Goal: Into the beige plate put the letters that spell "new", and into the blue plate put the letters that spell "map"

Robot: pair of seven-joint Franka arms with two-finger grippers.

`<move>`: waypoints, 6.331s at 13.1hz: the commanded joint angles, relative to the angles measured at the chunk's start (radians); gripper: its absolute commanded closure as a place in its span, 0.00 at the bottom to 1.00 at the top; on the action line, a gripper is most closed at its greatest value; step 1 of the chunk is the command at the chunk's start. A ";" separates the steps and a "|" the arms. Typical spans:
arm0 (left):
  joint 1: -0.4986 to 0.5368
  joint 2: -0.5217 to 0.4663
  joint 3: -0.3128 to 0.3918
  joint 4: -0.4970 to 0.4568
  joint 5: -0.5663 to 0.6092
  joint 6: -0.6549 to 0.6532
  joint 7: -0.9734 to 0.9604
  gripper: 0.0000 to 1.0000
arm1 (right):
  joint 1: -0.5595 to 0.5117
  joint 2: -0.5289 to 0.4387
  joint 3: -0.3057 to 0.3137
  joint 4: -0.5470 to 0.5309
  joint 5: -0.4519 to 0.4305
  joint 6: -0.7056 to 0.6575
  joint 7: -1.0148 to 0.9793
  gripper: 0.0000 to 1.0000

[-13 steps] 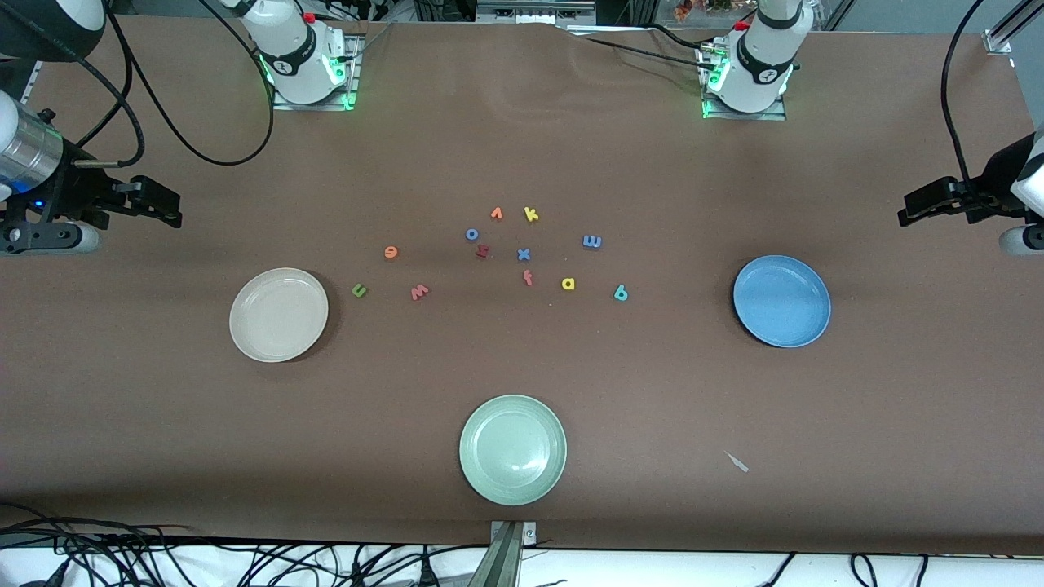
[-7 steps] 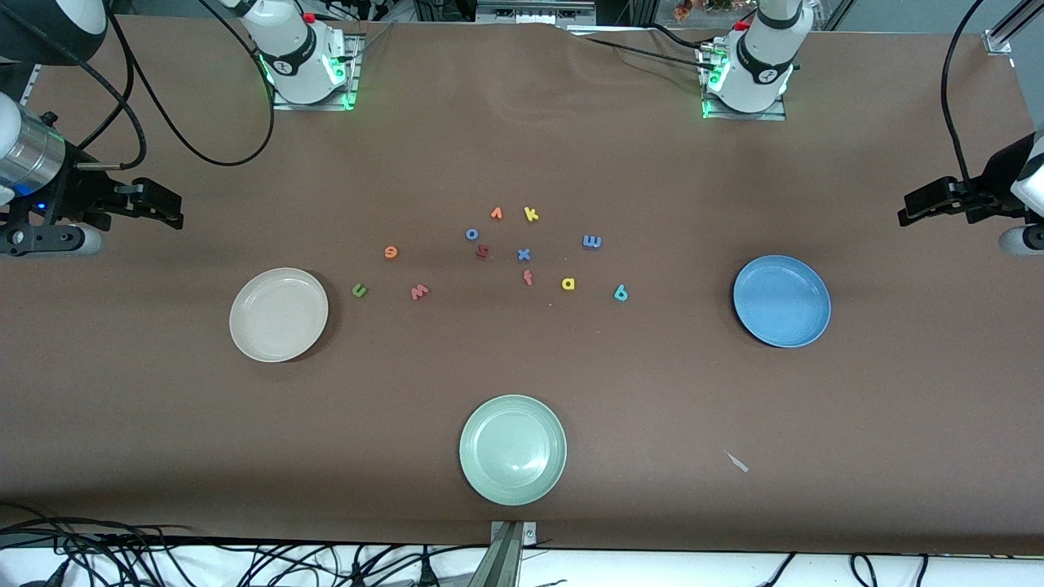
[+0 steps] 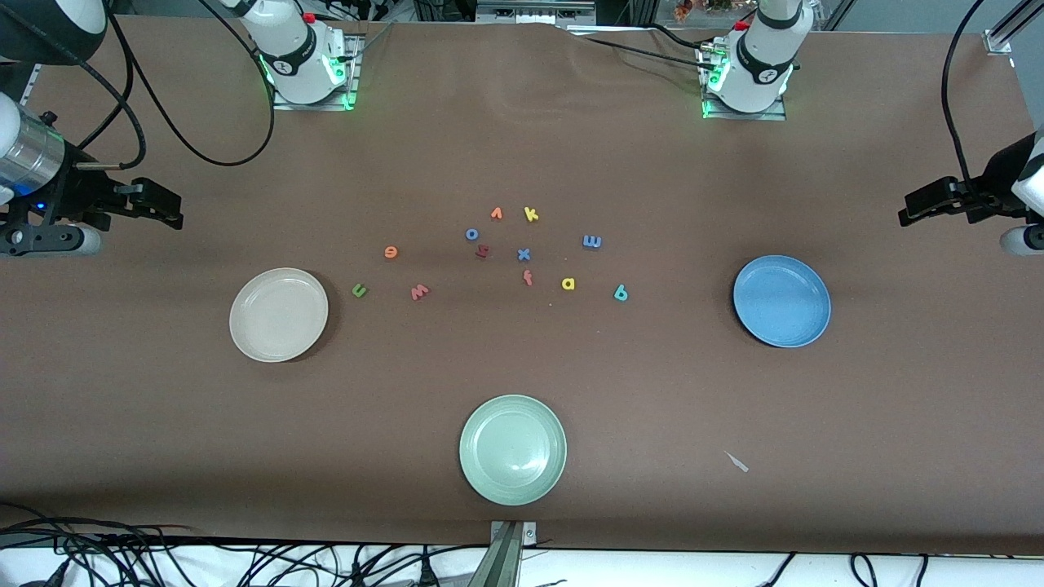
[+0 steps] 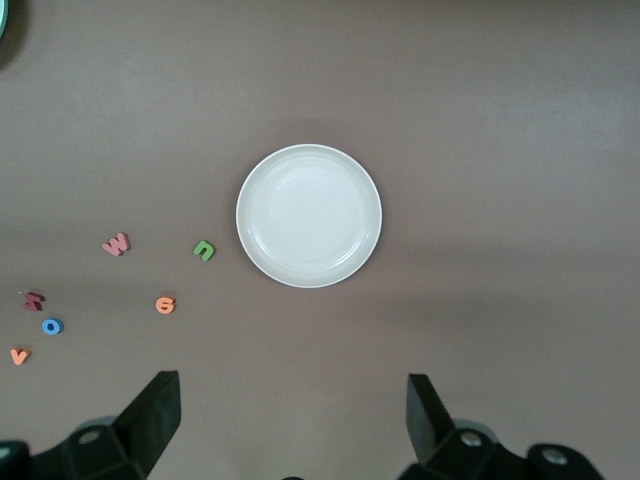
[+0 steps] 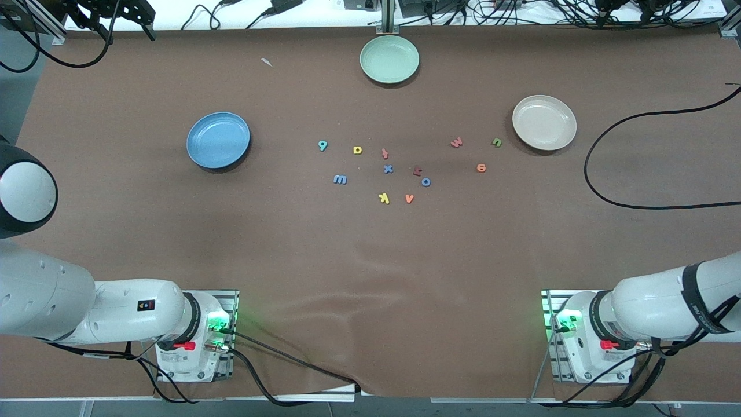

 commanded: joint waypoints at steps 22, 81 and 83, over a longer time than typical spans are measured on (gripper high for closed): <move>0.006 -0.007 0.002 -0.001 -0.001 -0.012 0.014 0.00 | 0.003 0.004 -0.001 0.016 -0.011 -0.007 0.007 0.00; -0.014 0.090 -0.056 0.018 -0.039 -0.038 -0.171 0.00 | 0.114 0.271 0.039 -0.313 0.072 0.651 -0.048 0.00; -0.026 0.151 -0.110 0.019 -0.072 -0.032 -0.178 0.00 | 0.114 0.261 0.040 -0.336 0.077 0.649 -0.027 0.00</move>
